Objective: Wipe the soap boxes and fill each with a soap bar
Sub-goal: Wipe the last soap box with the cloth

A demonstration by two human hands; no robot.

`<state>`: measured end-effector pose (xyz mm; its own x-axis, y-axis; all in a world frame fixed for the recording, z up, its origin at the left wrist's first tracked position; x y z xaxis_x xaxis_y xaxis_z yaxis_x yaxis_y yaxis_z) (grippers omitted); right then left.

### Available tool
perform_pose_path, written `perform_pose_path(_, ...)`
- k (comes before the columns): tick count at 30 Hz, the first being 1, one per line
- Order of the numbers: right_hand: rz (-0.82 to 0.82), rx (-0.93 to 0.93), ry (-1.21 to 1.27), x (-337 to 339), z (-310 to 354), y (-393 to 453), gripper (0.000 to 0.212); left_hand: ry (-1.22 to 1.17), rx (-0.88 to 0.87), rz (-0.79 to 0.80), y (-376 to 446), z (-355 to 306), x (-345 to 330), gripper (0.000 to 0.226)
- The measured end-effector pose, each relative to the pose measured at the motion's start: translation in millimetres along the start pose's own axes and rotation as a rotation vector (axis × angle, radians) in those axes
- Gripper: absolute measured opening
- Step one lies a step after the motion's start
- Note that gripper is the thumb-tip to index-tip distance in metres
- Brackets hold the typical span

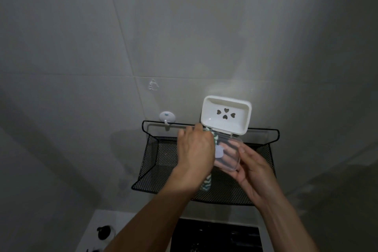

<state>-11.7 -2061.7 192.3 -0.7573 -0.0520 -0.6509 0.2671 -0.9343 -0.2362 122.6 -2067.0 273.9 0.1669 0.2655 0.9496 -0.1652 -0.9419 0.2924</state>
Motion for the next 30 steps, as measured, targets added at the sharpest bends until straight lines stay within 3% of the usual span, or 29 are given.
perform_pose_path(6, -0.004, -0.068, -0.041, -2, -3, 2, 0.036, -0.373, -0.219, -0.010, -5, -27, -1, 0.019)
perform_pose_path(11, 0.006, -0.056, 0.017, 1, 0, 2, 0.040, -0.500, -0.222, 0.130, -3, -24, -7, 0.030)
perform_pose_path(19, -0.038, -0.038, -0.031, 10, 7, -1, 0.038, -0.385, -0.334, 0.294, -17, -26, -8, 0.030)
perform_pose_path(25, -0.070, -0.084, -0.082, 14, 1, -3, 0.034, -0.185, -0.467, 0.263, -20, -15, 1, 0.025)
perform_pose_path(30, -0.086, -0.093, -0.094, 21, 8, -4, 0.030, -0.073, -0.406, 0.226, -17, 5, 4, 0.024)
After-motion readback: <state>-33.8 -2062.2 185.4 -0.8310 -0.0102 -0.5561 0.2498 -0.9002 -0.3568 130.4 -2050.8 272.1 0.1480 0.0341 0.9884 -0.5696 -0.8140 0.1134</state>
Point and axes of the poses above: each hand's wrist, its own y-axis towards the middle knuckle, its own x-axis out of the back of the hand, z = x × y, the point moved 5 cm from there along y, towards the middle knuckle, and after that the axes turned 6 degrees about -x, right-handed, at the moved point
